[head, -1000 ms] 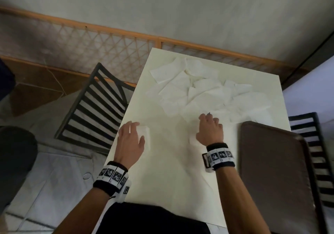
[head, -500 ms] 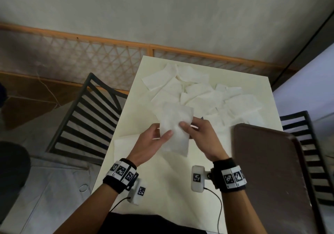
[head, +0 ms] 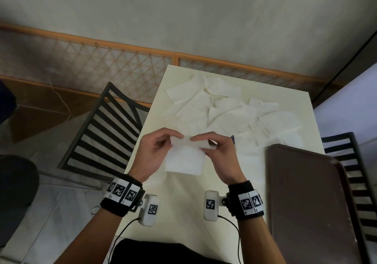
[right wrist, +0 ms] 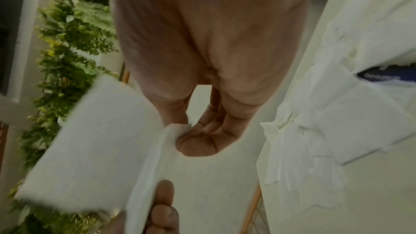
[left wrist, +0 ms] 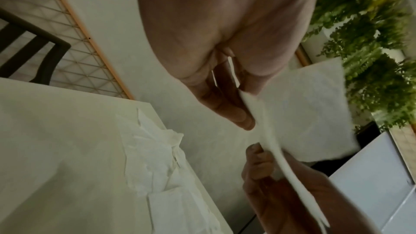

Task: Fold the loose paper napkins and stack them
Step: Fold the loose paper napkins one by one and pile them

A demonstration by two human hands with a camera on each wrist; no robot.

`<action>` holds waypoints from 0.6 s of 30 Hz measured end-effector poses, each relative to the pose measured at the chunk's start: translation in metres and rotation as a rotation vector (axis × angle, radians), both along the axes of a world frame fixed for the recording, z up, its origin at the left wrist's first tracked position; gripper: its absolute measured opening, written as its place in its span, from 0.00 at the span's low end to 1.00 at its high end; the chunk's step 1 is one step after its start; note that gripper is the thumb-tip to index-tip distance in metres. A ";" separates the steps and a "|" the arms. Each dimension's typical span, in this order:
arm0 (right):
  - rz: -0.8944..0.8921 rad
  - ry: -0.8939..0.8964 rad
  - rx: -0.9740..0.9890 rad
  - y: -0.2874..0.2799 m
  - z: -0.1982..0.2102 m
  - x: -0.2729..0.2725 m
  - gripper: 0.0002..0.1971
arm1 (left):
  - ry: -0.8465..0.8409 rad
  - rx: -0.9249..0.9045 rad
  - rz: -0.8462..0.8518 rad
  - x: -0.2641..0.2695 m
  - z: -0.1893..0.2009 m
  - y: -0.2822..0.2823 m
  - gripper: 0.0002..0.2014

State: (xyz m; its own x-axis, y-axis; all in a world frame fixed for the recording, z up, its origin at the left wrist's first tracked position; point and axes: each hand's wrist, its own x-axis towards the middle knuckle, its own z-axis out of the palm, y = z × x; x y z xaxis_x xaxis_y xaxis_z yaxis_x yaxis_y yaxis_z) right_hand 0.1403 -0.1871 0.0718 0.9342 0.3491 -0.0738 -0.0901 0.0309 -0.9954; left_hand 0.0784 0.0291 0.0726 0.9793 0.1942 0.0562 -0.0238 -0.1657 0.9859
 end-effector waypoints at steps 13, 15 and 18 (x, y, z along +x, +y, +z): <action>0.017 -0.018 0.161 0.004 0.007 -0.001 0.19 | 0.033 -0.216 -0.001 -0.007 0.018 0.004 0.11; -0.013 -0.050 0.085 0.009 0.015 -0.002 0.16 | -0.004 -0.090 -0.014 -0.010 0.018 0.005 0.09; 0.040 -0.321 -0.410 0.030 0.016 -0.006 0.13 | -0.031 0.054 -0.064 -0.014 0.017 0.005 0.07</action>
